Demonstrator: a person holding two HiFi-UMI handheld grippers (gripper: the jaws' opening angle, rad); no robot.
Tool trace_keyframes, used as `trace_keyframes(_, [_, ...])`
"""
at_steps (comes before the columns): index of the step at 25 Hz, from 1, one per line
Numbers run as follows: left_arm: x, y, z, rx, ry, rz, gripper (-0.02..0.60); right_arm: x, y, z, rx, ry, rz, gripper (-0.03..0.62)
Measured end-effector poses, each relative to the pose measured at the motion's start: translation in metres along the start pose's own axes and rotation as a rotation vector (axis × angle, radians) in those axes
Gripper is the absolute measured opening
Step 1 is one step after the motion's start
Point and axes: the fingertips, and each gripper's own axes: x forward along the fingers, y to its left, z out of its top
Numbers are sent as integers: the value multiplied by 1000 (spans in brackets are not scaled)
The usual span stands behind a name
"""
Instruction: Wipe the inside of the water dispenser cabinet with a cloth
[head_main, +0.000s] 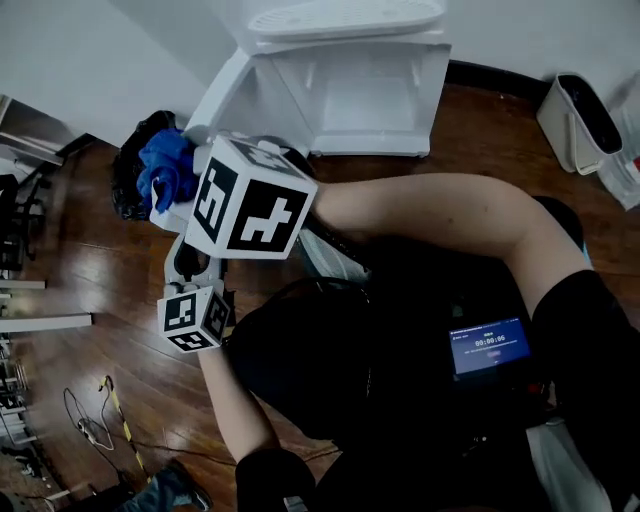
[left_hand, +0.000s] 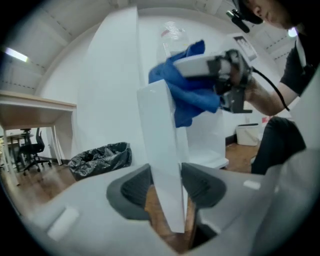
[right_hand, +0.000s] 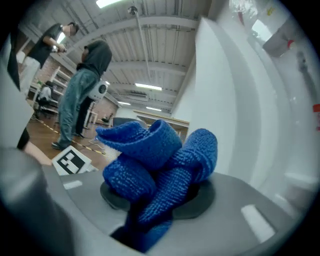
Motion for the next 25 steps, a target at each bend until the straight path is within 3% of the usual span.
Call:
trace_keyframes(5, [0, -1, 1, -9, -17, -2, 193, -24, -117, -37, 43, 33, -278, 156])
trace_keyframes(8, [1, -1, 2, -9, -24, 8, 193, -34, -148, -43, 70, 41, -332, 156])
trace_keyframes(12, [4, -4, 0, -9, -21, -7, 193, -41, -147, -47, 97, 5, -366, 155])
trace_keyframes(15, [4, -1, 0, -11, -25, -9, 195, -42, -100, -32, 131, -82, -288, 156])
trace_keyframes(21, [2, 7, -2, 0, -42, 9, 195, -26, 62, -4, 113, -188, 108, 156])
trace_keyframes(23, [-1, 5, -1, -1, -38, 9, 195, -20, 77, -4, 79, -196, 135, 156])
trace_keyframes(25, [-2, 3, 0, -6, -31, 9, 195, -19, 62, -9, 66, -205, 94, 156])
